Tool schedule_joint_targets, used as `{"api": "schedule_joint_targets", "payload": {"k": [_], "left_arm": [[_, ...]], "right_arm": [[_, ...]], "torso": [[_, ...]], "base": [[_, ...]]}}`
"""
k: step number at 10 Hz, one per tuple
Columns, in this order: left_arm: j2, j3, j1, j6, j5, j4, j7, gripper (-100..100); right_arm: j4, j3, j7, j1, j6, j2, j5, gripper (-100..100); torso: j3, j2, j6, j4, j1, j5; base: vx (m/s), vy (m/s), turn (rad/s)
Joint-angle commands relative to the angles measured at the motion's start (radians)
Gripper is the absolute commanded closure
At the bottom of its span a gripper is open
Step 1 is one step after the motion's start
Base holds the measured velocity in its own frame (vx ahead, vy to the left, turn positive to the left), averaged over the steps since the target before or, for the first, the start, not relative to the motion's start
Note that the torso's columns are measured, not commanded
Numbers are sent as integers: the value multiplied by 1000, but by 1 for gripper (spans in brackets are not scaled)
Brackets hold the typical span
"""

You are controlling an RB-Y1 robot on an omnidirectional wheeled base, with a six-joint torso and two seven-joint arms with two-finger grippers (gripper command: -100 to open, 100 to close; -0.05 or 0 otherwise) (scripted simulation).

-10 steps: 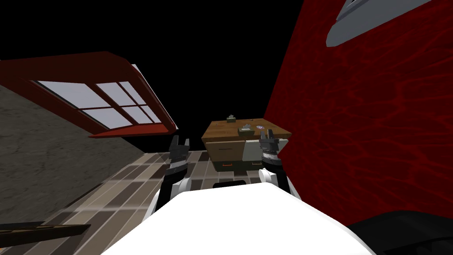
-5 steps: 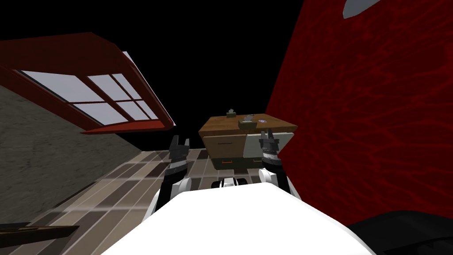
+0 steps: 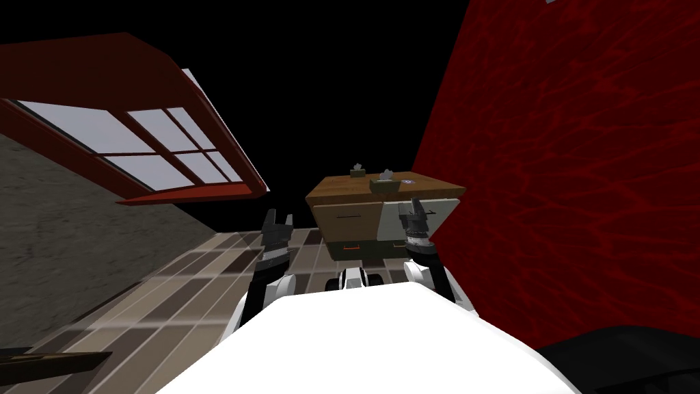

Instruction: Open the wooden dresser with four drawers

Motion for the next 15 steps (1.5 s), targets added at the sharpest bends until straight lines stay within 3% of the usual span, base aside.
{"api": "schedule_joint_targets", "payload": {"k": [1, 8, 15], "left_arm": [[0, 0, 0, 0, 0, 0, 0, 0], [0, 0, 0, 0, 0, 0, 0, 0], [0, 0, 0, 0, 0, 0, 0, 0]], "right_arm": [[9, -2, 69, -14, -2, -43, 17, -100], [47, -11, 256, -59, -10, -113, 79, -100], [72, -18, 423, -86, -14, -137, 119, -100]], "torso": [[0, 0, 0, 0, -1, 0], [0, 0, 0, 0, -1, 0], [0, 0, 0, 0, -1, 0]], "base": [[2, 32, -9], [1, 44, -16], [3, 37, -12]]}}
